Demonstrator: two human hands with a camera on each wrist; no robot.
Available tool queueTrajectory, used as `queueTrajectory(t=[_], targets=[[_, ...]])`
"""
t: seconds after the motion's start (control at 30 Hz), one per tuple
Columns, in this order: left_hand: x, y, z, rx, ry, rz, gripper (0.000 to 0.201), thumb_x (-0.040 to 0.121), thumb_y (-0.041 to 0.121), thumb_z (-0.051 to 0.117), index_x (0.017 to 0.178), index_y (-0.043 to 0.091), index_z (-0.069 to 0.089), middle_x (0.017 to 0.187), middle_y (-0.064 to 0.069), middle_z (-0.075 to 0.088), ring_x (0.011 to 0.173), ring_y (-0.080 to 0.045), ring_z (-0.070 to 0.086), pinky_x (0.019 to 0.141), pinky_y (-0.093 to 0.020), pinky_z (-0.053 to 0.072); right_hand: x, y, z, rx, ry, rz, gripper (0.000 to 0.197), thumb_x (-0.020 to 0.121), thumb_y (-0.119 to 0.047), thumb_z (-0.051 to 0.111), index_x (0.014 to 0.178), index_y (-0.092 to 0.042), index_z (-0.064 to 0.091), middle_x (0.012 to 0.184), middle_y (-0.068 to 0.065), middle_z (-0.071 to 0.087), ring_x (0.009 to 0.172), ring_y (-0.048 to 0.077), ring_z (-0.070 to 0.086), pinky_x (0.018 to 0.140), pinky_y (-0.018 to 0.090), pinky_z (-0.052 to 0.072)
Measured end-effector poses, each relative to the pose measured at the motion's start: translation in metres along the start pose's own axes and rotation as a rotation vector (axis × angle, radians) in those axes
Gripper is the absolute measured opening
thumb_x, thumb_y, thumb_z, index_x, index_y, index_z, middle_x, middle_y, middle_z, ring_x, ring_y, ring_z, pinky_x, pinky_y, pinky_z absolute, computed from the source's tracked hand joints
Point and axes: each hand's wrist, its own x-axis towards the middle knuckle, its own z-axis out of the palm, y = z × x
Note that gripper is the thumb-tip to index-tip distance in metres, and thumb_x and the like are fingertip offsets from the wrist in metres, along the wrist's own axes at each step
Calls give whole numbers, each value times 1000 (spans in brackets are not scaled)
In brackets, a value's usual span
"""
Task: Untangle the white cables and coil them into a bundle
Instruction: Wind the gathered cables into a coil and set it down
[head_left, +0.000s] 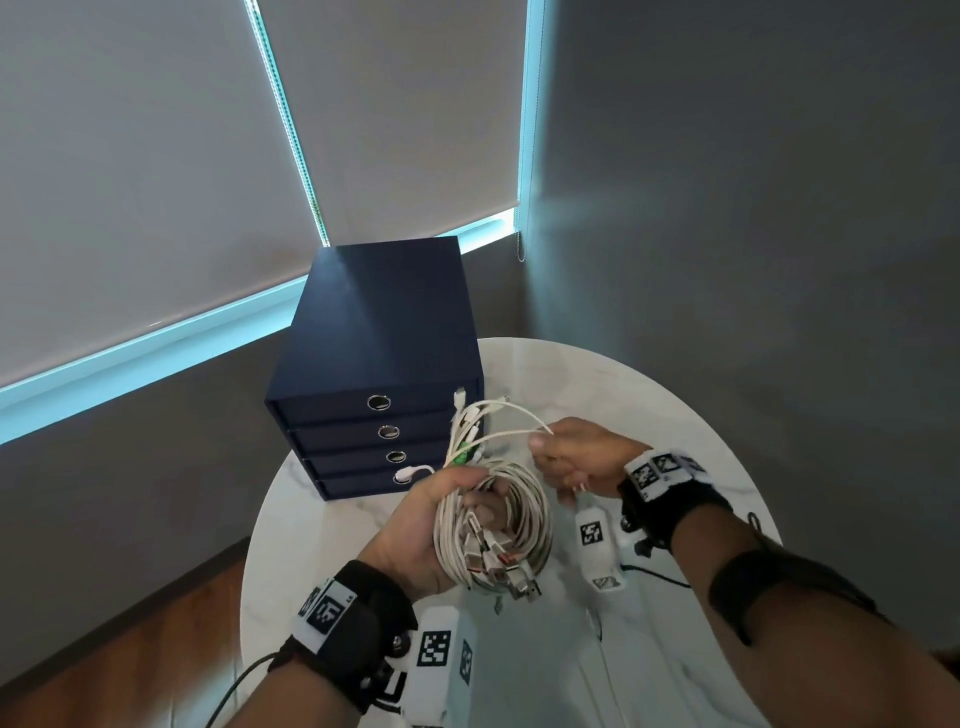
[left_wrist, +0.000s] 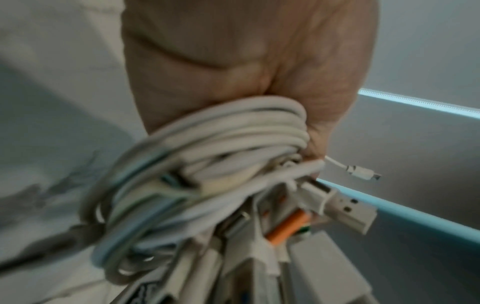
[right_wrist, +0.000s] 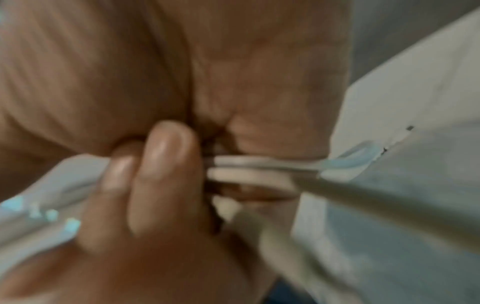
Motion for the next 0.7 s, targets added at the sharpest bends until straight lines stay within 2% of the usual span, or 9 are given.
queueTrajectory(t=[0.07, 0.13, 0.2, 0.3, 0.4, 0.47, 0.53, 0.6, 0.7], targets=[[-3, 6, -2, -7, -51, 6, 26, 76, 15, 76, 90, -1, 62, 54, 4, 53, 51, -10, 58, 55, -25, 46, -4, -3, -13, 198, -120, -11, 30, 77, -41, 79, 74, -16, 65, 52, -8, 31, 40, 6, 27, 44, 20, 26], [-4, 10, -4, -13, -71, 4, 27, 74, 15, 79, 90, 0, 62, 55, 5, 54, 52, -10, 60, 60, -24, 45, -2, -6, -20, 242, -75, -62, 33, 71, -37, 84, 82, -11, 67, 53, -7, 30, 43, 5, 26, 44, 21, 19], [-4, 12, -4, -16, -107, 10, 24, 77, 17, 77, 91, 2, 65, 56, 7, 56, 54, -8, 60, 67, -23, 41, 2, -9, -18, 216, 6, -111, 27, 73, -28, 83, 86, -9, 70, 53, -6, 32, 45, 6, 28, 44, 21, 23], [-5, 16, 2, -6, -154, 59, 20, 82, 20, 72, 94, 5, 67, 61, 9, 58, 58, -3, 60, 72, -19, 26, 10, 3, -4, 150, 117, -117, 15, 86, -19, 68, 92, -7, 72, 58, 0, 36, 49, 9, 29, 47, 22, 24], [-6, 22, 7, -12, -116, 79, 22, 79, 18, 75, 92, 6, 63, 60, 9, 56, 56, -3, 57, 70, -18, 24, 18, 32, 11, -4, 184, -114, 25, 92, -20, 64, 104, 0, 70, 75, 21, 50, 56, 17, 43, 53, 24, 38], [-3, 24, 4, -24, -54, 58, 25, 76, 14, 76, 91, 6, 57, 58, 7, 53, 53, -5, 55, 59, -17, 32, 20, 42, 12, -263, 143, -129, 26, 92, -26, 65, 104, -4, 72, 83, 27, 61, 68, 21, 54, 68, 34, 48], [-2, 25, -4, -21, 50, 35, 22, 77, 12, 72, 89, 6, 54, 55, 6, 50, 50, -7, 53, 53, -18, 41, 18, 34, 10, -546, 170, -153, 21, 92, -22, 63, 112, -21, 70, 105, 7, 69, 93, 17, 63, 90, 42, 51], [-2, 23, -11, 28, 153, 24, 18, 79, 13, 66, 83, 10, 49, 55, 2, 51, 52, -12, 51, 58, -26, 46, 7, 14, 13, -713, 386, -324, 48, 90, -8, 59, 125, -39, 55, 128, -5, 55, 120, 14, 54, 104, 37, 46], [-1, 17, -10, 117, 274, 13, 17, 86, 18, 58, 74, 12, 48, 55, -3, 56, 52, -19, 53, 65, -31, 49, -20, -29, 42, -796, 684, -770, 54, 84, -2, 50, 135, -19, 50, 140, -3, 45, 134, 13, 40, 115, 27, 30]])
